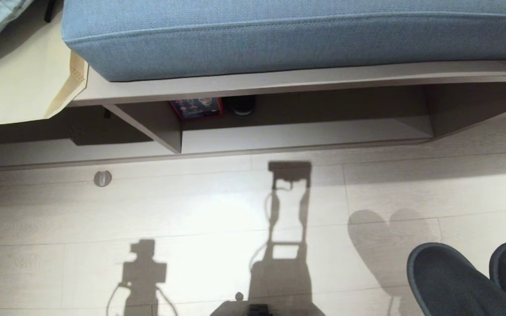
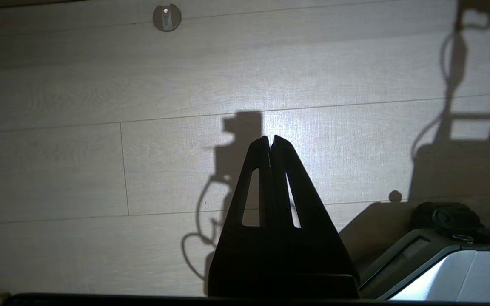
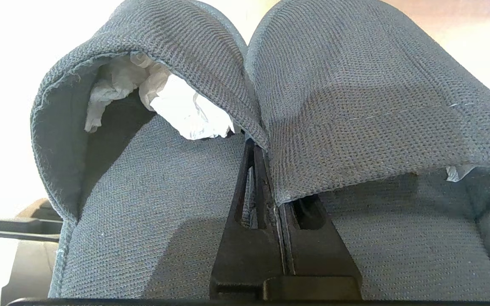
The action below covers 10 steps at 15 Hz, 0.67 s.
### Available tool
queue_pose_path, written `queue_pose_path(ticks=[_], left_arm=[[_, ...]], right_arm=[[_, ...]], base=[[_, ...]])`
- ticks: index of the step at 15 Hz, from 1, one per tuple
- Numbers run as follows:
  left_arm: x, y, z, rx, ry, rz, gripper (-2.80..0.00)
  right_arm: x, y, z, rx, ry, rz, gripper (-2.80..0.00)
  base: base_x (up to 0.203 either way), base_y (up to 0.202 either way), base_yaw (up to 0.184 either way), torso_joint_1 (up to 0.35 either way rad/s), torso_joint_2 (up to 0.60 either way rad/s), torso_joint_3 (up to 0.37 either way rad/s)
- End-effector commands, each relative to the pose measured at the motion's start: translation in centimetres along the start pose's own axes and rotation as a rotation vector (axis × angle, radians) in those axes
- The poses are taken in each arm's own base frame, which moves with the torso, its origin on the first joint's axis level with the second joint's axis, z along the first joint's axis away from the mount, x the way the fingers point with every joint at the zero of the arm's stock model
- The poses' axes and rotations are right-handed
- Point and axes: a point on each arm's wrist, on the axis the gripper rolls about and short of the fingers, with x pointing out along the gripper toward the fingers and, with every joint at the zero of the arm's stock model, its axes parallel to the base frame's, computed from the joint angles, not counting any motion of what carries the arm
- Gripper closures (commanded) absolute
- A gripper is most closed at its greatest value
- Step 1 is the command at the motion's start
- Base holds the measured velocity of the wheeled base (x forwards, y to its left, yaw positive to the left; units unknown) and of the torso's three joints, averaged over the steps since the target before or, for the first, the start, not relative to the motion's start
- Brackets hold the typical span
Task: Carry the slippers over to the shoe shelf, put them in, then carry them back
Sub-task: Place the slippers into the shoe cabinet
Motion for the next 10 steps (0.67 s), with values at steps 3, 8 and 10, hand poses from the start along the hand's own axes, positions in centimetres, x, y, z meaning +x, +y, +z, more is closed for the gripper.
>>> queue_pose_path(ticks=[3,8,10], left_arm=[[0.0,0.0,-0.01,0.0,0.001,0.001,0.0],[0.0,0.0,-0.01,0.0,0.001,0.001,0.0],[0.0,0.0,-0.01,0.0,0.001,0.001,0.0]], right_arm=[[0.02,0.0,-0.04,-0.001,0.003,0.0,0.0],[0.02,0.0,-0.04,-0.001,0.003,0.0,0.0],[0.02,0.0,-0.04,-0.001,0.003,0.002,0.0]], base=[[0.0,0.0,0.0,0.003,0.0,-0.196],[0.0,0.0,0.0,0.004,0.0,-0.197],[0.0,0.0,0.0,0.005,0.0,-0.198]])
